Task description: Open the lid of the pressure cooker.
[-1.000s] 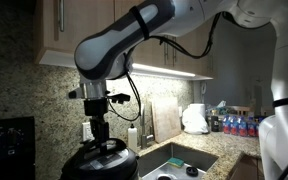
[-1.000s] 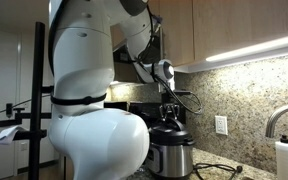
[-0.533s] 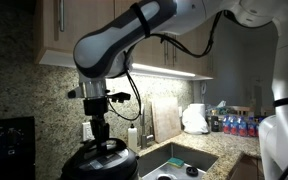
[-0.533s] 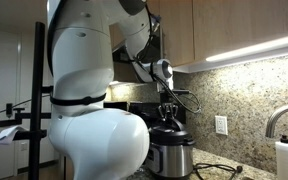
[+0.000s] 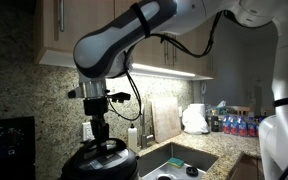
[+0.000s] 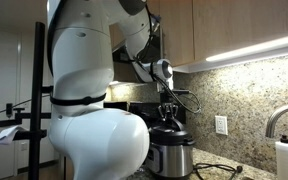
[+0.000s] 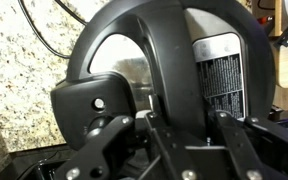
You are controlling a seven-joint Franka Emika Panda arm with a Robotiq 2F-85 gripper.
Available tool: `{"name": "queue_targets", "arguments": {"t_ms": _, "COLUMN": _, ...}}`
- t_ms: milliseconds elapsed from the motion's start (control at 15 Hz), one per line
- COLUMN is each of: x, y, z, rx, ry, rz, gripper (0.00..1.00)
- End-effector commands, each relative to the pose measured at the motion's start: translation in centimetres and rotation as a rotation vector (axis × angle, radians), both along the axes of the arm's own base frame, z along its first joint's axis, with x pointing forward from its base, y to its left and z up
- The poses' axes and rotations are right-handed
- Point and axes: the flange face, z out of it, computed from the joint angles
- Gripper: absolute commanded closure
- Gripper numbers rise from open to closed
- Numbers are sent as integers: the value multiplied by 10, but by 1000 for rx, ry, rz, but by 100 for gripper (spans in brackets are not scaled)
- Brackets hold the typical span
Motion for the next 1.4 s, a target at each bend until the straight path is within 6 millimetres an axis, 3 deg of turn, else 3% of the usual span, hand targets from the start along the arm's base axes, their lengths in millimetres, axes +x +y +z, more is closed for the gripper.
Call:
{"name": "queue_targets", "arguments": {"t_ms": 0, "x": 0, "y": 0, "z": 1, "rx": 0, "ry": 1, "rz": 0, "gripper": 61}}
{"name": "queue_targets", "arguments": {"t_ms": 67, "x": 0, "y": 0, "z": 1, "rx": 0, "ry": 1, "rz": 0, "gripper": 61}}
{"name": "queue_targets", "arguments": {"t_ms": 133, "x": 0, "y": 0, "z": 1, "rx": 0, "ry": 1, "rz": -1, "gripper": 86}}
{"name": "queue_targets", "arguments": {"t_ms": 667, "x": -4, "y": -8, "z": 6, "rx": -70, "ry": -8, "rz": 340, "gripper": 86}}
{"name": "queue_targets", "arguments": {"t_ms": 1333, "x": 15, "y": -21, "z": 8, "rx": -109, "ry": 4, "rz": 750, "gripper": 86}}
